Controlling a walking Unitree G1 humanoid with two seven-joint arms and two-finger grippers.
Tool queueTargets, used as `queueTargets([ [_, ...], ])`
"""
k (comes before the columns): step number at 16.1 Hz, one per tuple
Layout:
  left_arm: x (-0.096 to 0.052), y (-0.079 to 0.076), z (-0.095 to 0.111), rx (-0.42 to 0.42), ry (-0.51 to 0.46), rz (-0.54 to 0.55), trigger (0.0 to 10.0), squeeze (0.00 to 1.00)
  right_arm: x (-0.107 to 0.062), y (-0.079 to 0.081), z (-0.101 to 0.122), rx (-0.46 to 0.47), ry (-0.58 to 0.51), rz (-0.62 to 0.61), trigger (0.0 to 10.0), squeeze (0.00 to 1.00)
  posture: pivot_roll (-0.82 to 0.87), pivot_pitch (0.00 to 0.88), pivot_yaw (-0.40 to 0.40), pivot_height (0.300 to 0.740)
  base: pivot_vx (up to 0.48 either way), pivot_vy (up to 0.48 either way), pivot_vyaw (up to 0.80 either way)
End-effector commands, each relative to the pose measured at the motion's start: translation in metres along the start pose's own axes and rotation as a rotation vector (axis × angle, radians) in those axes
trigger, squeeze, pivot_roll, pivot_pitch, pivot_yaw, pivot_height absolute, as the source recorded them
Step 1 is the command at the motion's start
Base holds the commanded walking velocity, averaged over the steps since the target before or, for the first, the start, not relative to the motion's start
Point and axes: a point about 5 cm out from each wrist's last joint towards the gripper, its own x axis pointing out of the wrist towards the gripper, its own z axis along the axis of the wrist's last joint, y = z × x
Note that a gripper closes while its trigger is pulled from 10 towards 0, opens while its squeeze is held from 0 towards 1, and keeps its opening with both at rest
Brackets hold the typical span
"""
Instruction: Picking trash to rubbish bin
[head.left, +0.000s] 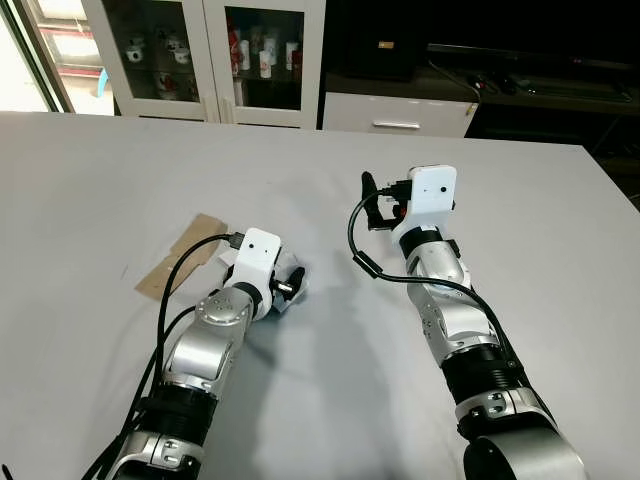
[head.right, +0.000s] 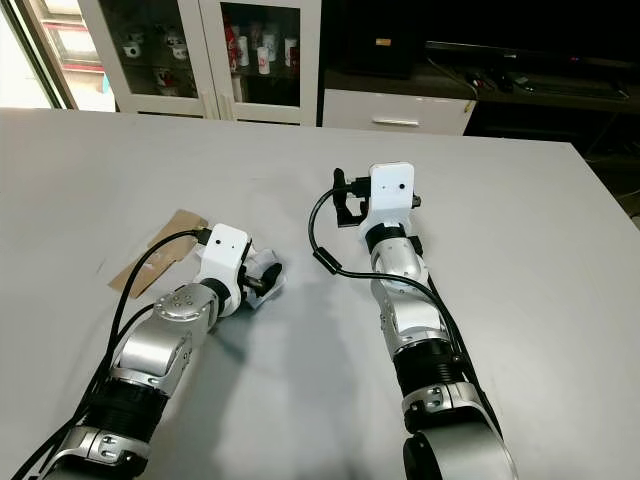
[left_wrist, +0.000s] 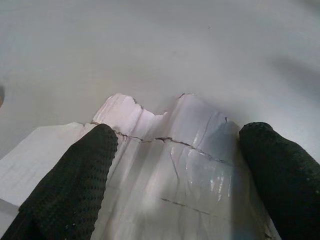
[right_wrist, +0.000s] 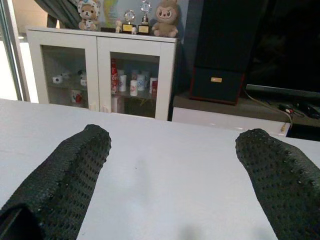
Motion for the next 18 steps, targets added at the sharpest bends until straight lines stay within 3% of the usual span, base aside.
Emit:
queueTargets([
  [1,0.002,0.000,-0.007,-0.005,0.055,0.012,10.0,0.00,0.000,0.000,0.002,-0.007,0.000,0.003,10.0,0.00,0.00,0.057,-0.060,0.740,0.000,0.000,0.00],
  [10,0.000,0.001,-0.018,-0.016,0.138,0.017,10.0,0.00,-0.001,0.001,0.002,-0.014,-0.003,0.003,10.0,0.00,0.01,0.056,-0.057,0.740,0.000,0.000,0.00],
  [16,0.001,-0.001,-0.016,-0.029,0.138,0.027,10.0,0.00,0.001,-0.007,0.003,-0.027,-0.004,-0.008,10.0,0.00,0.02,0.052,-0.067,0.740,0.000,0.000,0.00],
  [17,0.001,-0.001,-0.016,-0.027,0.138,0.026,3.3,0.00,0.001,-0.006,0.003,-0.027,-0.003,-0.008,10.0,0.00,0.02,0.051,-0.067,0.740,0.000,0.000,0.00],
  [18,0.001,-0.001,-0.016,-0.019,0.136,0.019,0.0,0.00,0.001,-0.005,0.003,-0.026,-0.002,-0.007,10.0,0.00,0.02,0.051,-0.067,0.740,0.000,0.000,0.00],
])
